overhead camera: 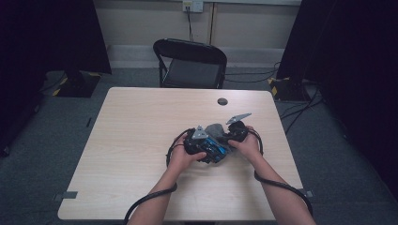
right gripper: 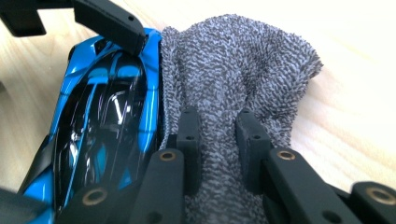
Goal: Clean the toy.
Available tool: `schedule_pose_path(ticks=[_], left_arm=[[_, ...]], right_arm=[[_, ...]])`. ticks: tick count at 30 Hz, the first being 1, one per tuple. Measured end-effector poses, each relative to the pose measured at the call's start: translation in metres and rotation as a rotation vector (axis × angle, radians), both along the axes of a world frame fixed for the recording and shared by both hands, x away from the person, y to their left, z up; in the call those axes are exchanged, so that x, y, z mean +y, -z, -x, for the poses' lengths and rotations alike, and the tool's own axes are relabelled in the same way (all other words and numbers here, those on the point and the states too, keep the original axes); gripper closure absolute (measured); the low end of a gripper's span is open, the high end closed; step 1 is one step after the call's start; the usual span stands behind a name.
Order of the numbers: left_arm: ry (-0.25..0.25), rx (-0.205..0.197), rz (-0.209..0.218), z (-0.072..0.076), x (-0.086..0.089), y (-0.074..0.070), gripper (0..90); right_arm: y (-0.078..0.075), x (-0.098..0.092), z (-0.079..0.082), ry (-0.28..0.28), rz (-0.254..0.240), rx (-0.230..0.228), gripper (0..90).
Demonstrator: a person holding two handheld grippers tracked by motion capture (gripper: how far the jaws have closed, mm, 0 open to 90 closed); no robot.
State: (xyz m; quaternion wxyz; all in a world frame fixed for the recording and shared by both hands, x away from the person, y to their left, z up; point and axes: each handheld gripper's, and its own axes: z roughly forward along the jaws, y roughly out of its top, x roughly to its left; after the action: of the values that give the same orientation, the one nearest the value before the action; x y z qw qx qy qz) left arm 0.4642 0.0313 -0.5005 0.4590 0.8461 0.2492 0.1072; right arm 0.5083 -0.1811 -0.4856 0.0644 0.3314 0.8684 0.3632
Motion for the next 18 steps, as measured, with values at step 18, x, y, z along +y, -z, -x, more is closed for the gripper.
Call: schedule_pose_path(ticks=[18], left_arm=[[0.001,0.002,-0.01,0.0,-0.001,-0.001,0.9]], right_arm=[[0.0,-0.034,0.027,0.017,-0.003,0.001,74.6]])
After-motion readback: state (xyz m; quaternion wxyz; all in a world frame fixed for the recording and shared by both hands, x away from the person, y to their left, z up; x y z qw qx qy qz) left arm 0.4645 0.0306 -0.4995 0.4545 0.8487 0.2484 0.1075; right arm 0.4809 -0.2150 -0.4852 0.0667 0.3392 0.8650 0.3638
